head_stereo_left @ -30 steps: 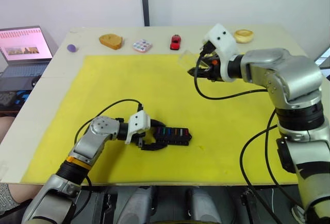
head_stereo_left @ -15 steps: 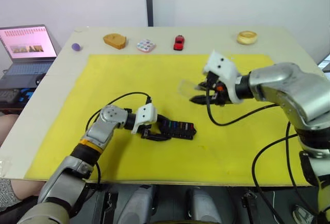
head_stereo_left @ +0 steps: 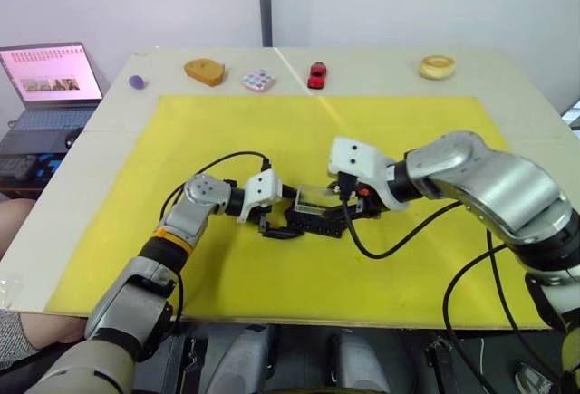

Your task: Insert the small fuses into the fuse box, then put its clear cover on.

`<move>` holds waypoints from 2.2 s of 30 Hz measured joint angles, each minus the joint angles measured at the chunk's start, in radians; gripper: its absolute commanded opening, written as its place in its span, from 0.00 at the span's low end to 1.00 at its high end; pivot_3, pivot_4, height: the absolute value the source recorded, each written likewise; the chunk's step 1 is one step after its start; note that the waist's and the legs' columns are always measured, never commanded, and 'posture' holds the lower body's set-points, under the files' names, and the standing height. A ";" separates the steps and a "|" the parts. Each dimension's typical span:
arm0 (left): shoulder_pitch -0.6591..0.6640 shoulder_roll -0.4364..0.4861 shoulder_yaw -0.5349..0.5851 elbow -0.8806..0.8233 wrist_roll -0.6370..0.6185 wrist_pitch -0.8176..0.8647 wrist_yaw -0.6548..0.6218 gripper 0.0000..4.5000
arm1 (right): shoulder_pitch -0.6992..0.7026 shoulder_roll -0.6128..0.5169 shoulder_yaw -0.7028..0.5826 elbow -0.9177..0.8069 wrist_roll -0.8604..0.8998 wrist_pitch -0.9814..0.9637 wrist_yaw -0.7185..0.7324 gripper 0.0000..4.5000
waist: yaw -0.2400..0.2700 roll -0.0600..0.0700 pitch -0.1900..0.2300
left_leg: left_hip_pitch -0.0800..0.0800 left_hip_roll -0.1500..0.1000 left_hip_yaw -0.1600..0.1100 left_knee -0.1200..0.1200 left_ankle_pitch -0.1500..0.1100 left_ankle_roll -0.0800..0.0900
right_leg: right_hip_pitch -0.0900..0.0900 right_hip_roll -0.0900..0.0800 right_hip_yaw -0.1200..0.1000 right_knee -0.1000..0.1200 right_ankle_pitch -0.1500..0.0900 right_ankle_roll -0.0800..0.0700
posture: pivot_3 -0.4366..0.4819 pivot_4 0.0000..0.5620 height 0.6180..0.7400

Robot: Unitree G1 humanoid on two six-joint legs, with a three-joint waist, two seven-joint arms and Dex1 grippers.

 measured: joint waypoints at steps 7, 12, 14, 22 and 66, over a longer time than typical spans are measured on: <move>0.011 -0.005 0.019 -0.015 -0.002 0.024 -0.020 0.70 | -0.033 0.025 0.033 0.059 -0.041 0.005 -0.001 0.37 | -0.001 0.000 0.000 | 0.000 0.000 0.000 0.000 0.000 0.000 | 0.000 0.000 0.000 0.000 0.000 0.000 | 0.48 0.27 1.00; 0.026 -0.005 0.031 -0.032 -0.005 0.031 -0.040 0.56 | -0.033 0.022 0.033 0.059 -0.045 0.016 0.013 0.37 | -0.005 0.000 0.000 | 0.000 0.000 0.000 -0.001 -0.001 0.001 | -0.001 0.000 0.000 0.000 0.000 0.000 | 0.48 0.27 1.00; 0.028 -0.005 0.034 -0.034 -0.004 0.033 -0.043 0.56 | -0.034 0.023 0.033 0.059 -0.043 0.033 0.020 0.37 | -0.006 0.000 0.000 | 0.000 0.000 0.000 -0.001 -0.001 0.001 | -0.001 0.000 0.000 0.000 0.000 0.000 | 0.48 0.27 1.00; 0.030 -0.005 0.035 -0.040 0.003 0.037 -0.045 0.56 | -0.049 0.037 0.070 0.060 -0.038 0.085 0.021 0.37 | -0.010 0.000 0.000 | 0.000 0.000 0.000 -0.001 -0.001 0.001 | -0.001 0.000 0.000 0.000 0.000 0.000 | 0.48 0.27 1.00; 0.039 -0.003 0.036 -0.045 0.052 -0.034 -0.015 0.56 | -0.067 0.089 0.131 0.183 -0.077 0.004 0.050 0.67 | -0.021 0.000 0.000 | 0.000 -0.001 0.000 -0.001 -0.001 0.001 | 0.000 0.000 0.000 0.000 0.000 0.000 | 0.48 0.27 1.00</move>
